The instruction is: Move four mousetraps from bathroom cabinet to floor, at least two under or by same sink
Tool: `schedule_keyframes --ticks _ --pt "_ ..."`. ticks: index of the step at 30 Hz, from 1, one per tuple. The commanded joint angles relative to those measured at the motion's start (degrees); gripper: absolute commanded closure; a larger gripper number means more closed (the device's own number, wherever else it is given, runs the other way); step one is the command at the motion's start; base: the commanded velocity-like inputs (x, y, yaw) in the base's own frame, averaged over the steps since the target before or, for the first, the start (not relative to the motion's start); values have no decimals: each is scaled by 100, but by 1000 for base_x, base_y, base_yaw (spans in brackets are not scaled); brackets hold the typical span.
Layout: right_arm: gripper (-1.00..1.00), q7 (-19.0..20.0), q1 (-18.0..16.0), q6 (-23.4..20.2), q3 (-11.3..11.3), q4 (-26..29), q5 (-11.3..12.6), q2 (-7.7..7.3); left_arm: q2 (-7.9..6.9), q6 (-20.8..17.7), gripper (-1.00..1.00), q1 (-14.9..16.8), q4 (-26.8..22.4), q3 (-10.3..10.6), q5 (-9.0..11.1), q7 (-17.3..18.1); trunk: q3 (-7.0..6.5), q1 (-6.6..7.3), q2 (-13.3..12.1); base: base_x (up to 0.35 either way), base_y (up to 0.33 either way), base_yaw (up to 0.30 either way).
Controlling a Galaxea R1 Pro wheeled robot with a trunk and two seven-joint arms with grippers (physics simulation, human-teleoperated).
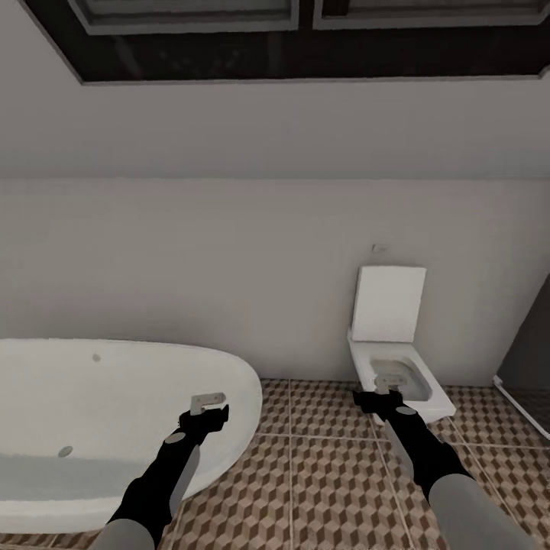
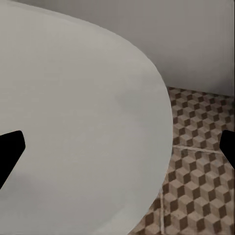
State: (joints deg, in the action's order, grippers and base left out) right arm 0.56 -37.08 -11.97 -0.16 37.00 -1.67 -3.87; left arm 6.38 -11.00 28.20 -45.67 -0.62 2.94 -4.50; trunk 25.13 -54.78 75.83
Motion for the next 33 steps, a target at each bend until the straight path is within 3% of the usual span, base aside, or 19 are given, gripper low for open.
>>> schedule_keyframes --ticks 1,9,33 --pt "-100 6 -2 -34 -2 9 -18 0 3 -33 -100 1 -12 -6 32 -15 -8 23 -38 0 0 -212" --pt "-100 6 -2 -34 -2 8 -18 0 4 -36 -100 1 -12 -8 31 -58 -132 198 -358 0 0 -128" --pt "-100 6 -1 -8 -2 -34 -18 0 -6 -42 -100 1 -12 -16 40 -121 -559 725 -1321 0 0 -7"
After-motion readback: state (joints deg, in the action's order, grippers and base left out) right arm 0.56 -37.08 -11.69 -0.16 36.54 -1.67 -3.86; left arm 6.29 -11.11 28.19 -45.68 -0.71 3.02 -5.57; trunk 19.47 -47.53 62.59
